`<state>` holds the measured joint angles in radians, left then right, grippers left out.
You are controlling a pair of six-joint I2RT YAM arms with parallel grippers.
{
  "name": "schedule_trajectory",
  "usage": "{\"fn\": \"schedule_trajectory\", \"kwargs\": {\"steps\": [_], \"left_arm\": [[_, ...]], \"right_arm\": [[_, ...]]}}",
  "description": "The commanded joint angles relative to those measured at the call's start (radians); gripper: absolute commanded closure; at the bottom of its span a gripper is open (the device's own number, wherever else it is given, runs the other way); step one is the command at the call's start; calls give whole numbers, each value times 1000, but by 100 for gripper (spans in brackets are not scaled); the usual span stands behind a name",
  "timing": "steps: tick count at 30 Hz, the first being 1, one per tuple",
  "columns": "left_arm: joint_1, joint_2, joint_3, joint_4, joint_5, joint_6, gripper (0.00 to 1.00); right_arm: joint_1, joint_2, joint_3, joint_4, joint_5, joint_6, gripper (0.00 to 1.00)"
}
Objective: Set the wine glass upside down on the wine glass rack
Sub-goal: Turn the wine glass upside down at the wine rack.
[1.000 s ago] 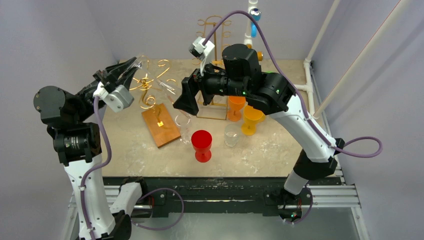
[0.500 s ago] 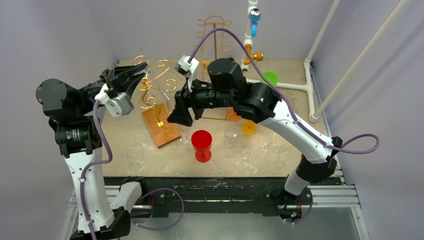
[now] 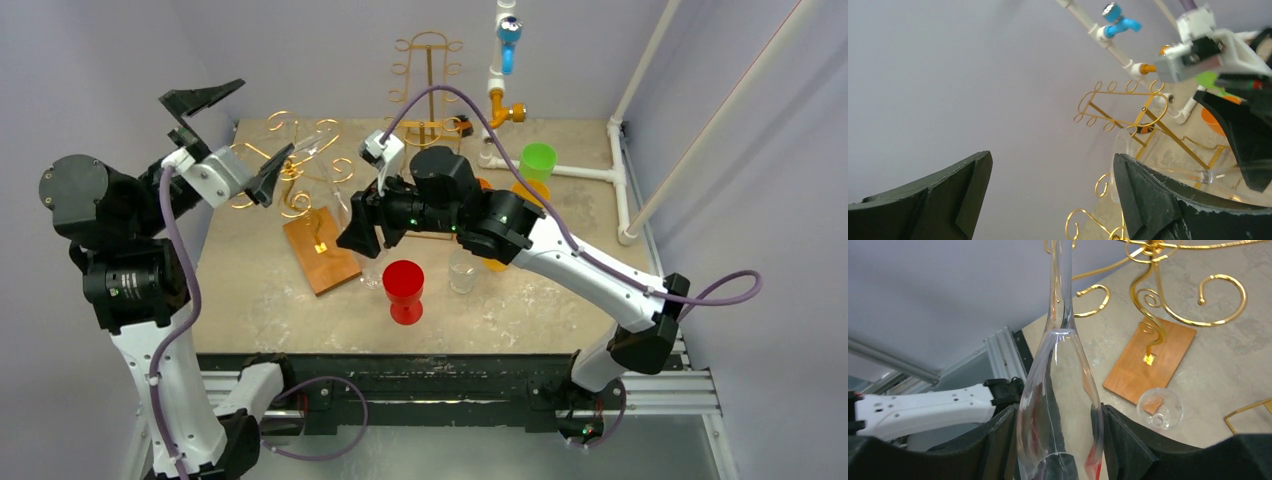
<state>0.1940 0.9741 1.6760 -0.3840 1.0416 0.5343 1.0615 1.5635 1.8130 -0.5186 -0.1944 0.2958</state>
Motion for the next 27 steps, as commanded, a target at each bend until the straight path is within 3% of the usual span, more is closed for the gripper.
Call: {"fn": "schedule_trajectory", "kwargs": {"steps": [1, 10, 12, 19, 27], "left_arm": [[0, 9, 68, -250, -324, -121, 0], [0, 140, 191, -628, -721, -257, 0], [0, 177, 219, -716, -754, -238, 0], [1, 141, 156, -793, -839, -153, 10], [-1, 122, 132, -855, -852, -96, 30]], "right_arm": [[1, -47, -119, 168, 97, 48, 93], [37, -19, -239, 352, 215, 79, 93], [38, 2, -238, 380, 229, 90, 94], [38, 64, -226, 427, 217, 112, 95], [38, 102, -249, 461, 229, 117, 97]]}}
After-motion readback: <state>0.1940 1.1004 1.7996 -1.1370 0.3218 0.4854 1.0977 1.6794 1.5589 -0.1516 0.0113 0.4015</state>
